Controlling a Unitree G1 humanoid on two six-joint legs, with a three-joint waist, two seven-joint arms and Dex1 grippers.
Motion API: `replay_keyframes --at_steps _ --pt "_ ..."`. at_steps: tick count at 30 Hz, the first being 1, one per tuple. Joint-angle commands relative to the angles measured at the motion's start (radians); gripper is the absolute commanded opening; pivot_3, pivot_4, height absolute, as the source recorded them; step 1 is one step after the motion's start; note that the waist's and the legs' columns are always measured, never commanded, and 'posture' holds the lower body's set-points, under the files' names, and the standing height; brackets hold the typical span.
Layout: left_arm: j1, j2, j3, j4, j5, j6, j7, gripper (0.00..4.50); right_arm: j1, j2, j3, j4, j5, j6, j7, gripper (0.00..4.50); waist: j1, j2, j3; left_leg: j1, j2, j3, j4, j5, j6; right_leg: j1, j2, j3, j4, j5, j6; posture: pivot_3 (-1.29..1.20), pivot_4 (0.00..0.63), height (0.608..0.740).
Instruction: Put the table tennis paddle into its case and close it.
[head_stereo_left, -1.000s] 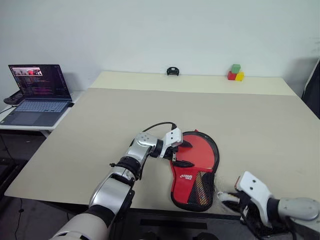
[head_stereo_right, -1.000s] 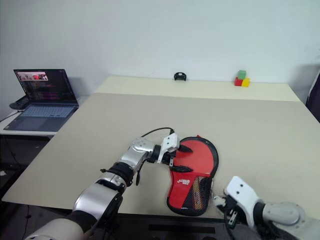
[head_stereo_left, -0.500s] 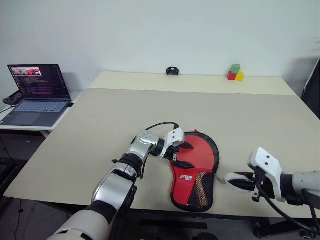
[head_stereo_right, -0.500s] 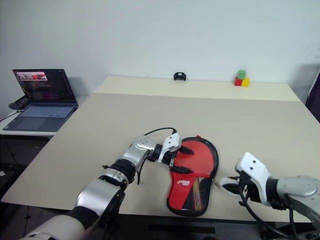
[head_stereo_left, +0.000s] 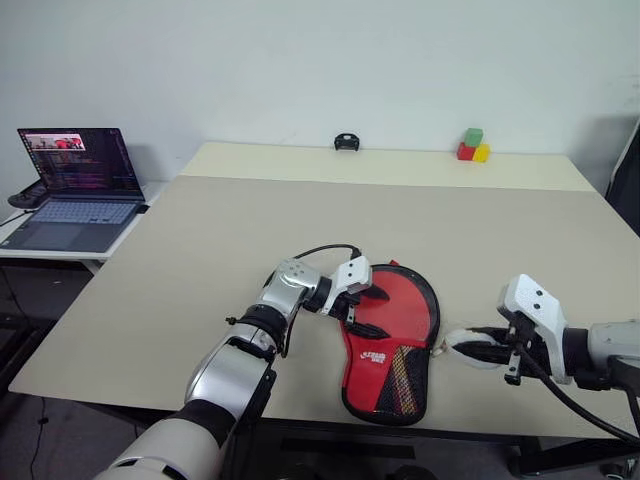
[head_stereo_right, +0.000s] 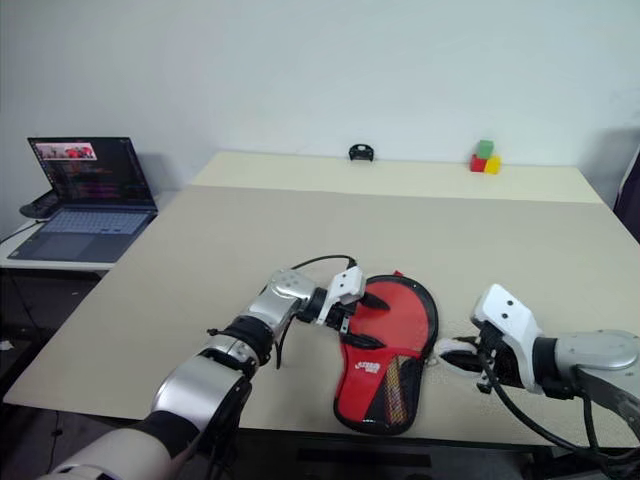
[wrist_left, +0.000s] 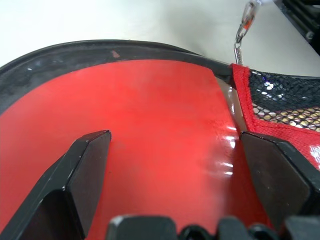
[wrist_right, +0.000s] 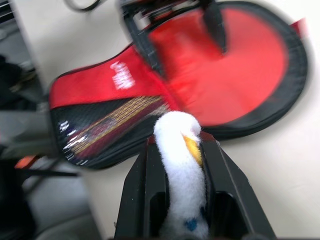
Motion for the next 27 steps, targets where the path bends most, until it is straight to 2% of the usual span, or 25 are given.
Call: replay_keyframes --at_steps 1,7,18,27 --pt "0.052 -0.009 -0.067 0.056 0.066 0.030 -0.065 4.50 0.032 -0.028 -0.075 -0.067 0.063 0.019 0.032 0.33 0.000 -0.001 -0.001 0.000 0.000 0.000 0.000 0.000 0.000 0.000 0.000 0.000 0.000 0.000 0.000 0.00 0.150 0.740" --pt "0.055 -0.019 -0.080 0.070 0.085 0.036 -0.070 4.50 0.115 -0.053 -0.117 -0.134 0.100 0.026 0.049 0.33 0.001 -0.004 -0.004 0.003 0.000 0.000 0.001 0.000 0.000 0.003 0.000 0.000 0.001 0.000 0.000 0.00 0.150 0.740" --pt "0.066 -0.020 -0.102 0.084 0.104 0.032 -0.057 4.50 0.276 -0.055 -0.117 -0.263 0.095 -0.005 0.051 0.33 0.011 -0.005 -0.007 0.002 0.000 0.000 0.000 0.000 0.000 0.003 0.000 0.000 0.000 0.000 0.001 0.00 0.150 0.740" --pt "0.073 -0.027 -0.105 0.081 0.114 0.025 -0.056 4.50 0.408 -0.156 -0.042 -0.272 0.256 -0.176 -0.045 0.33 0.015 -0.009 -0.012 0.004 0.000 -0.001 0.000 0.000 0.001 0.005 -0.001 -0.001 -0.002 -0.001 0.001 0.00 0.150 0.740"
